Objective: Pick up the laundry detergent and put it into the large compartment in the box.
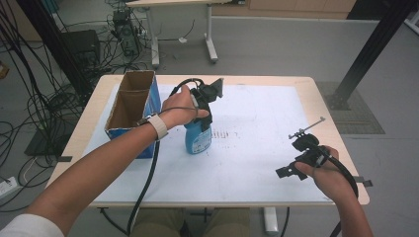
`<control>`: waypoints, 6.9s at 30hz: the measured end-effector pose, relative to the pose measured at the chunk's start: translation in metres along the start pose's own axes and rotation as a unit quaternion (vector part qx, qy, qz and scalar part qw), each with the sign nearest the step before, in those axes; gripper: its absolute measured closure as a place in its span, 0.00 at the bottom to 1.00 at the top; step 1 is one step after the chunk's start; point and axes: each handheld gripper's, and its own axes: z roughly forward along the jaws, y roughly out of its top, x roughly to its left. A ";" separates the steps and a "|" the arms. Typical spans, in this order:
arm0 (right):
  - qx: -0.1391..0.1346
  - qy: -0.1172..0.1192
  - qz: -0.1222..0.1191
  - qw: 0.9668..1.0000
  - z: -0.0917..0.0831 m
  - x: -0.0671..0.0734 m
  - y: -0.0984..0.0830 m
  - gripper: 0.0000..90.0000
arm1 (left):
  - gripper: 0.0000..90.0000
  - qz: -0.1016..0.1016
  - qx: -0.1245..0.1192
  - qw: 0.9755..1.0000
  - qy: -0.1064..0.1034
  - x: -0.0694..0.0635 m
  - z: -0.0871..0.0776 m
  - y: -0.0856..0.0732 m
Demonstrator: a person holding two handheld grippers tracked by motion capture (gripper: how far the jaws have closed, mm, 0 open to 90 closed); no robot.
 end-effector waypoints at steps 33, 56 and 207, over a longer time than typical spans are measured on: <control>-0.006 -0.004 0.004 1.000 -0.005 0.000 -0.006 0.10 | 0.41 -0.036 0.002 0.999 -0.010 0.004 -0.015 -0.004; -0.017 -0.009 -0.016 1.000 -0.015 0.010 -0.001 0.10 | 0.41 -0.106 -0.012 0.994 0.000 -0.001 -0.099 -0.026; -0.042 0.017 -0.062 0.997 -0.001 0.019 0.028 0.10 | 0.41 -0.423 -0.031 0.906 0.007 0.120 -0.194 -0.164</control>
